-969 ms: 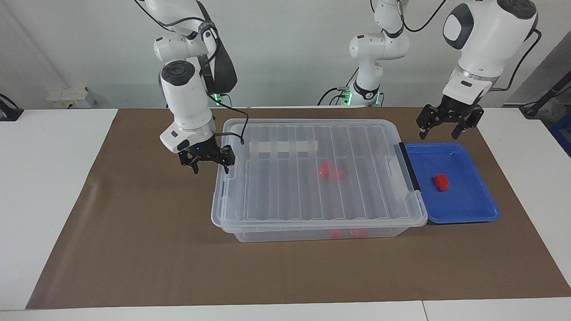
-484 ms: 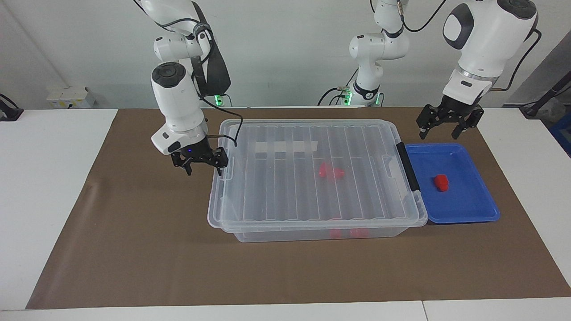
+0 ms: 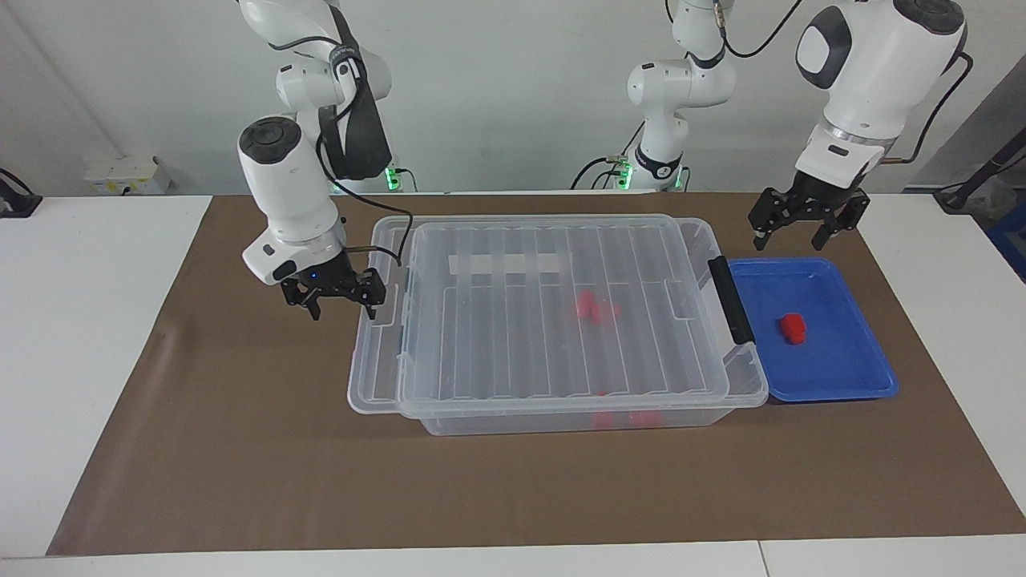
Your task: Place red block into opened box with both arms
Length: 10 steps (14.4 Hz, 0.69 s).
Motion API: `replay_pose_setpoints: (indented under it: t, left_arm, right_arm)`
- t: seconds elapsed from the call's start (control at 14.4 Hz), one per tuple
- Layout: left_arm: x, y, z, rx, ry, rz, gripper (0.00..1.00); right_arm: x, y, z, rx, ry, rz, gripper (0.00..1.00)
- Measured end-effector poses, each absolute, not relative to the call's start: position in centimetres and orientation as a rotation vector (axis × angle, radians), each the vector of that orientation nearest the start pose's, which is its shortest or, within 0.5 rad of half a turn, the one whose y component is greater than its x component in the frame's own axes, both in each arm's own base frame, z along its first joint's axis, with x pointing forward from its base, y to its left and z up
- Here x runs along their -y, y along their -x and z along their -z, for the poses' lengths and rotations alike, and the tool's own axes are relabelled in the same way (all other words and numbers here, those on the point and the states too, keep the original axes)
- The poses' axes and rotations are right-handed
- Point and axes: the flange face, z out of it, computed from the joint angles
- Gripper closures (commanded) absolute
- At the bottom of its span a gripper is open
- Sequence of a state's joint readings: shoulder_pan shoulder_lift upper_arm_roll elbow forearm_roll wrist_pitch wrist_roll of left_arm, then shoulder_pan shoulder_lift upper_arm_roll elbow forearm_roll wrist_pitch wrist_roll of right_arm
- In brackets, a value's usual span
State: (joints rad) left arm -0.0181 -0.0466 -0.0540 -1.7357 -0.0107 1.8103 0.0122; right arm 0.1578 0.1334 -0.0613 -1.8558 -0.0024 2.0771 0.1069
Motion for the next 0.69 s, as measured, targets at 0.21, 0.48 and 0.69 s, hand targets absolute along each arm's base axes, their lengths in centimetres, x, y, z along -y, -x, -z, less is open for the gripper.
replay_pose_setpoints:
  t: [0.21,0.48,0.69]
  left_arm:
    - [4.2,-55.7,-59.3,-0.130,3.145,0.190,0.00]
    - [4.2,-55.7,-59.3,-0.130,3.145,0.190,0.00]
    - [4.2,-55.7,-59.4,-0.130,3.145,0.190,0.00]
  right_arm:
    - [-3.3,-60.3,-45.5,0.000,3.145,0.128,0.00]
    - [-0.9,-60.2,-45.3,-0.023,3.149,0.090,0.00]
    - [2.0,-60.1,-45.2,0.042,3.153,0.075,0.00]
